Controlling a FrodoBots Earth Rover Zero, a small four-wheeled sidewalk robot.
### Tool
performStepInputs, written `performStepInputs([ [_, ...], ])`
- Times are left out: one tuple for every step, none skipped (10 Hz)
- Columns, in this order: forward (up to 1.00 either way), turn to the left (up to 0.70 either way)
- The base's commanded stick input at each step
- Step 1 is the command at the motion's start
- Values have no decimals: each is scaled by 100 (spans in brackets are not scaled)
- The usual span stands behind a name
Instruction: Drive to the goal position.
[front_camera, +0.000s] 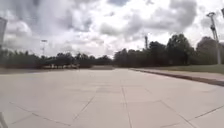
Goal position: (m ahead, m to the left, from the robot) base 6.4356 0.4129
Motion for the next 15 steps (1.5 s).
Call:
performStepInputs([
  [100,0],
  [100,0],
  [100,0],
  [100,0],
  [100,0],
  [100,0],
  [100,0],
  [100,0],
  [100,0],
  [100,0],
  [100,0],
  [100,0],
  [100,0],
  [100,0],
  [100,0],
])
